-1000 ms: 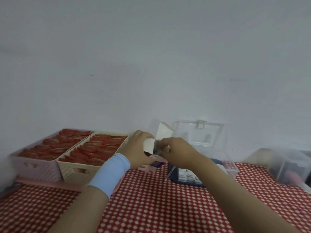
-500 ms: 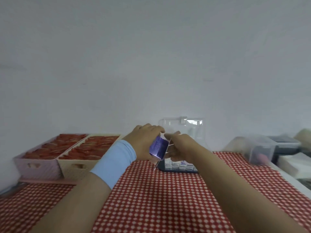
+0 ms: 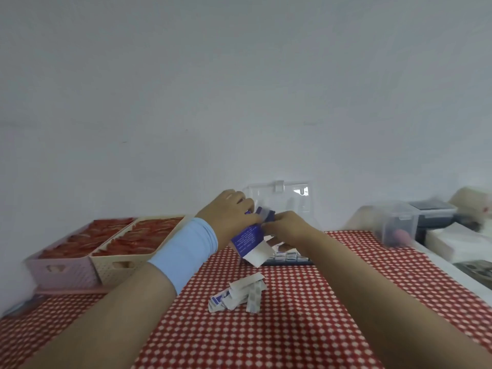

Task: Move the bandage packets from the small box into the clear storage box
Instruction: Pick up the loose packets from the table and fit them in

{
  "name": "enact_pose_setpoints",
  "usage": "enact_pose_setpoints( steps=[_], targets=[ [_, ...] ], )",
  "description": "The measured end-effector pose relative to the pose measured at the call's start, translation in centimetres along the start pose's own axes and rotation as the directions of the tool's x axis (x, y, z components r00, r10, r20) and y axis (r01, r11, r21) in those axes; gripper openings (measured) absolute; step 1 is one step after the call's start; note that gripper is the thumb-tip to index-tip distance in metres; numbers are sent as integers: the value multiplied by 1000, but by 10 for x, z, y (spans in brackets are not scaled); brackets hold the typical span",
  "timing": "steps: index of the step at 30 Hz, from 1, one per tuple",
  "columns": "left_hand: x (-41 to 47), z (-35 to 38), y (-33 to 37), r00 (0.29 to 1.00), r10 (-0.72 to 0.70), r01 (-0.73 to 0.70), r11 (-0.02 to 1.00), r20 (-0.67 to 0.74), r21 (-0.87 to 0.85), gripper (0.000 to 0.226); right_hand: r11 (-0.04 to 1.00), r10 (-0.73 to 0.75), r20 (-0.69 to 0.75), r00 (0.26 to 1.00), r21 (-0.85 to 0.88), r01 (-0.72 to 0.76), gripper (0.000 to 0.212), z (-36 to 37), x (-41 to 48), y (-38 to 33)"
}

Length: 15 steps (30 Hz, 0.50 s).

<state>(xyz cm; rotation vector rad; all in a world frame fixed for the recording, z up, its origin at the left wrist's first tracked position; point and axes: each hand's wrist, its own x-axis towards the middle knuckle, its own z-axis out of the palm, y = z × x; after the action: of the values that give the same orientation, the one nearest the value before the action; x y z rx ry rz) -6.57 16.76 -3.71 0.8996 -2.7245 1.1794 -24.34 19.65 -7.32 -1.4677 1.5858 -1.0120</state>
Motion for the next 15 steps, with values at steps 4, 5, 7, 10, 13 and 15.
enact_pose_setpoints(
  steps=[4,5,7,10,13,15],
  targets=[
    [-17,6,-16,948,-295,250,922,-120,-295,52,978,-159,-32,987,133,162,27,0,-1,-7],
    [-22,9,-18,917,-392,331,855,-80,-400,54,968,-184,-30,983,168,186,28,2,0,-8],
    [-34,21,-22,857,-515,419,685,11,-596,63,955,-221,-46,974,193,226,25,9,4,-9],
    [-53,43,-22,802,-572,403,311,168,-861,71,940,-276,-77,958,186,286,28,24,11,-10],
    [-65,66,-17,752,-598,403,85,277,-911,71,935,-310,-113,944,144,324,31,41,24,-7],
    [-70,85,-12,714,-620,412,-5,326,-911,65,937,-304,-153,940,128,324,40,51,34,-5]
  ],
)
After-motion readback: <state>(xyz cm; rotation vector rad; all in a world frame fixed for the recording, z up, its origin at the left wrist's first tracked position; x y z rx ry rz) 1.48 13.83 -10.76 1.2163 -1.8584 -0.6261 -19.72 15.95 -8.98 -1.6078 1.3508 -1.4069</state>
